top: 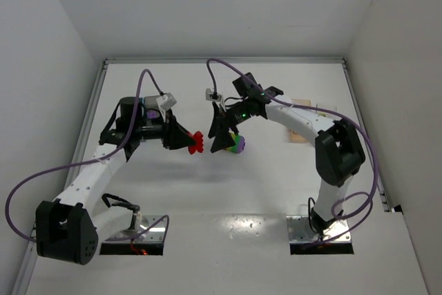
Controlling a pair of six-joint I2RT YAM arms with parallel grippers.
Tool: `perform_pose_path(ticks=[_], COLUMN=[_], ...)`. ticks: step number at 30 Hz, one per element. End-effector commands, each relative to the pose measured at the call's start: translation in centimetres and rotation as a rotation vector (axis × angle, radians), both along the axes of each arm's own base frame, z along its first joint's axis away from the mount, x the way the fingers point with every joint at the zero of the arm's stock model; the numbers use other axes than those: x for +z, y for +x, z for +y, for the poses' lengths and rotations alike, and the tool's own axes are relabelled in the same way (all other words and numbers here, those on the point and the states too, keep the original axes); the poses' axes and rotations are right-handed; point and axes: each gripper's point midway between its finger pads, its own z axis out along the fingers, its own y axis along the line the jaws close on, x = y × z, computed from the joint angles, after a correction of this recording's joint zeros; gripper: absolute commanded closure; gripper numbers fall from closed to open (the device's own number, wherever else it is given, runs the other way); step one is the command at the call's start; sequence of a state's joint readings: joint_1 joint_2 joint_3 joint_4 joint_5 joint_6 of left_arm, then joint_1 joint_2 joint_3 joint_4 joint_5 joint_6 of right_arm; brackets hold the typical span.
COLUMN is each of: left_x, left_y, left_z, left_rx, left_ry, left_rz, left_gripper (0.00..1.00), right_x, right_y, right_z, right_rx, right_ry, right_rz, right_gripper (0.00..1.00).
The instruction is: Sort the legos into containers by color
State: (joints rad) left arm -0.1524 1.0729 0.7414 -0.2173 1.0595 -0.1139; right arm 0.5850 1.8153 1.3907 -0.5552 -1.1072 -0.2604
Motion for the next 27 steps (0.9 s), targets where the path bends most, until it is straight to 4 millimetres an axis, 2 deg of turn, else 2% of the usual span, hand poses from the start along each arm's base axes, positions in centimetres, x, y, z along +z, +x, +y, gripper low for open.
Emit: perform_pose_path(ticks=[1,6,10,14,19,27], left_x=[3.0,2.8,2.5,2.4,2.2,2.3], left_y=[-0.5,-0.5,-0.4,-0.1,0.0,0.0], left_z=[-1.5,-1.9,-2.0,-2.0,-2.1,-2.0], left_rx=[-0.111,-0.132,-0.133,-0.127,-0.127,-0.121], left_ry=[-0.063,-0.067,-0.061,-0.053,-0.052,-0.047], left_rz=[-0.062,-0.045,-0.037,-0.037,-0.027,-0.047], left_gripper=[0.91,0.91,0.91,0.91,0.91,0.91], right_x=[3.7,4.5,5.0,5.5,4.6,3.6], right_y=[0.2,0.4,0.7,-0.1,-0.4,-0.3], right_z=[1.6,2.5,2.8,3.4,4.0,3.8], right_rx=[0.068,0.064,0.060,0.085,0.088,0.078], right_ry=[0.141,0.165,0.177,0.184,0.164,0.137], right_rz=[0.001,0.036,0.053,0.057,0.067,0.070], right_gripper=[0.12,0.15,0.24,0.32,0.38,0.55])
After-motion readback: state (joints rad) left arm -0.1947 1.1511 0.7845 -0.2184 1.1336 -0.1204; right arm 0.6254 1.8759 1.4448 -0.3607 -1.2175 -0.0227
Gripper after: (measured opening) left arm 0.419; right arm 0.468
